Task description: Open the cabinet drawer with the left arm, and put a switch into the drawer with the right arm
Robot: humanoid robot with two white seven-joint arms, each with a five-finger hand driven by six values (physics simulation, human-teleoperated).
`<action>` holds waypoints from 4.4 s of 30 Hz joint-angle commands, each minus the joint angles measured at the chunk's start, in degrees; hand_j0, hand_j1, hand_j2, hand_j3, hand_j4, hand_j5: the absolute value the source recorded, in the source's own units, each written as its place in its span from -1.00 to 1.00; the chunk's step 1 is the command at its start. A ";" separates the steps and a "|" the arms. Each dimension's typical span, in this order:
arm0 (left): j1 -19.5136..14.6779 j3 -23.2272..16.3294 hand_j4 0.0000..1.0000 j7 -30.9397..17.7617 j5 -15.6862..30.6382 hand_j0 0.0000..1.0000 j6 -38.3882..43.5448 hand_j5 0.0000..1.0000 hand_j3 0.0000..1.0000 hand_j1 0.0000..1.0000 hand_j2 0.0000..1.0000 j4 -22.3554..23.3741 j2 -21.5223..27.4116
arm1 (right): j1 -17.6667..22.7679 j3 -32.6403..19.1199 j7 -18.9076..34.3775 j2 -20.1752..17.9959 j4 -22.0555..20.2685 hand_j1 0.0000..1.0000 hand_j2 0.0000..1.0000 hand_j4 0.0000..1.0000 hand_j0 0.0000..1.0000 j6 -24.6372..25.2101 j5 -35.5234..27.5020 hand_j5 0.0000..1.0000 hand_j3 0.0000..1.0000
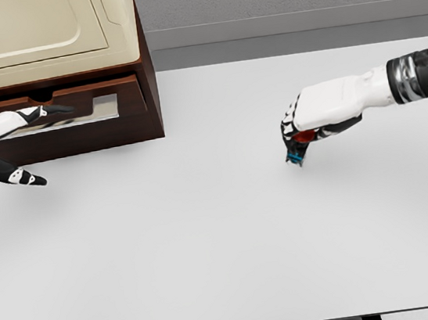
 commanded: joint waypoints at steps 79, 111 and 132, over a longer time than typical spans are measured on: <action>6.94 1.25 1.00 0.13 8.25 1.00 0.13 1.00 1.00 1.00 1.00 -5.91 7.59 | -7.65 -5.19 0.20 12.77 7.42 0.01 0.01 0.01 0.01 0.10 -11.08 0.01 0.01; 9.14 0.81 1.00 -0.31 8.77 1.00 0.13 1.00 1.00 1.00 1.00 -9.60 9.08 | -10.81 -6.15 0.37 17.96 10.85 0.02 0.02 0.02 0.02 0.10 -12.49 0.02 0.02; 9.40 2.39 1.00 -0.14 8.95 1.00 0.13 1.00 1.00 1.00 1.00 -12.33 11.55 | -11.95 -7.12 0.37 19.63 11.82 0.02 0.02 0.02 0.02 0.10 -13.28 0.02 0.02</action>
